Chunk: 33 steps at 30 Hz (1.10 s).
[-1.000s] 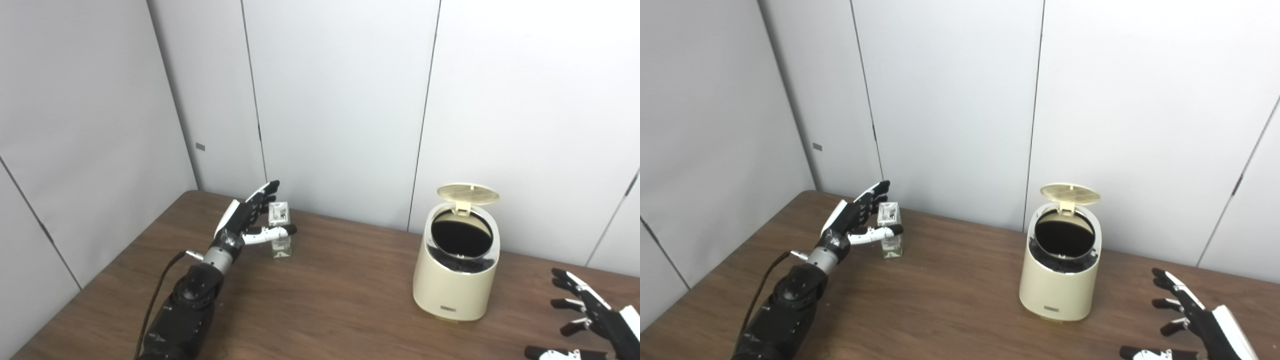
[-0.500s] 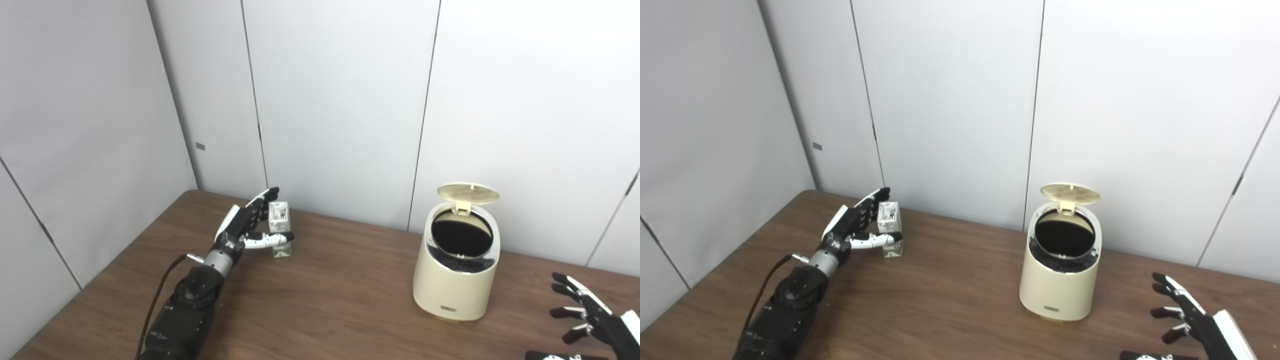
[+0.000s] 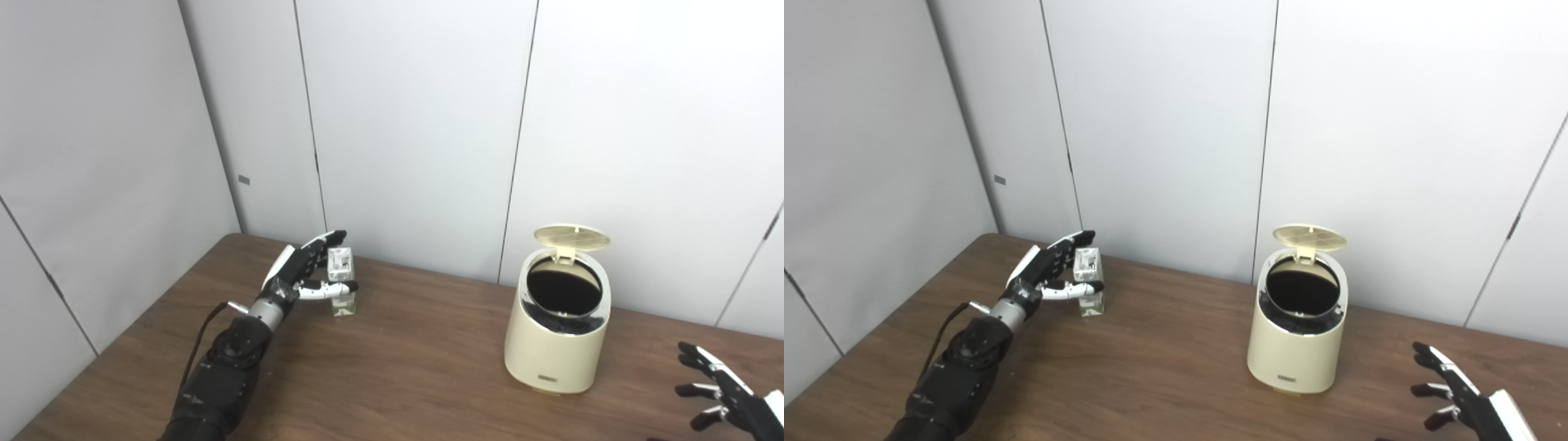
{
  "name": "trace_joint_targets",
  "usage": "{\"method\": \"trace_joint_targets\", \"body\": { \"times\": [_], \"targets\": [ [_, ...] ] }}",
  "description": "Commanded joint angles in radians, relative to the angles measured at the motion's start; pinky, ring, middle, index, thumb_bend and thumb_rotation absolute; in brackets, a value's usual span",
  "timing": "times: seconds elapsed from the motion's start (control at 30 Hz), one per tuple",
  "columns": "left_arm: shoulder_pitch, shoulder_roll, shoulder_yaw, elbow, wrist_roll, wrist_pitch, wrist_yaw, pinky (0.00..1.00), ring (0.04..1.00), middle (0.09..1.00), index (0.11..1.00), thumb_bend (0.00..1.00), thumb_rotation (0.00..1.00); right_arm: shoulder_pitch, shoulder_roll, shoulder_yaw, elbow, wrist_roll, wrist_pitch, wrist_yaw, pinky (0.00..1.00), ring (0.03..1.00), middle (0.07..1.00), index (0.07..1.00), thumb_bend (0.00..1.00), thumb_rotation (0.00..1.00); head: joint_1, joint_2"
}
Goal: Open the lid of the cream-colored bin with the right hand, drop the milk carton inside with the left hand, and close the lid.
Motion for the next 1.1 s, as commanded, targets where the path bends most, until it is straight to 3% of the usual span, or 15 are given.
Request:
{"method": "trace_joint_targets", "body": {
  "times": [0.0, 0.6, 0.83, 0.87, 0.97, 1.07],
  "targets": [
    [-0.065, 0.040, -0.001, -0.007, 0.002, -0.021, 0.003, 0.86, 0.900, 0.903, 0.911, 0.64, 0.00, -0.017, -0.016, -0.011, -0.047, -0.010, 0.004, -0.007, 0.48, 0.714, 0.877, 0.892, 0.83, 0.23, 0.000, 0.004],
    [-0.087, 0.049, -0.012, 0.017, 0.008, -0.010, 0.005, 0.79, 0.840, 0.851, 0.841, 0.61, 0.00, -0.011, -0.018, -0.014, -0.068, -0.016, 0.028, 0.006, 0.54, 0.736, 0.887, 0.897, 0.81, 0.15, 0.008, 0.016],
    [-0.077, 0.019, -0.001, -0.020, 0.027, 0.037, 0.091, 0.57, 0.586, 0.639, 0.672, 0.63, 0.00, -0.008, -0.024, -0.013, -0.080, -0.018, 0.034, 0.015, 0.55, 0.742, 0.890, 0.892, 0.80, 0.15, 0.008, 0.021],
    [-0.076, 0.018, -0.002, -0.025, 0.028, 0.044, 0.097, 0.54, 0.556, 0.553, 0.643, 0.57, 0.00, -0.007, -0.025, -0.013, -0.080, -0.017, 0.032, 0.015, 0.55, 0.738, 0.888, 0.890, 0.80, 0.17, 0.010, 0.021],
    [-0.071, 0.019, -0.006, -0.041, 0.036, 0.067, 0.105, 0.50, 0.532, 0.490, 0.545, 0.53, 0.00, -0.007, -0.028, -0.015, -0.082, -0.018, 0.037, 0.018, 0.54, 0.728, 0.887, 0.887, 0.81, 0.18, 0.014, 0.024],
    [-0.070, 0.024, -0.006, -0.043, 0.040, 0.075, 0.103, 0.50, 0.524, 0.480, 0.515, 0.52, 0.00, -0.007, -0.029, -0.017, -0.086, -0.018, 0.041, 0.022, 0.53, 0.736, 0.893, 0.888, 0.81, 0.20, 0.017, 0.026]
  ]
}}
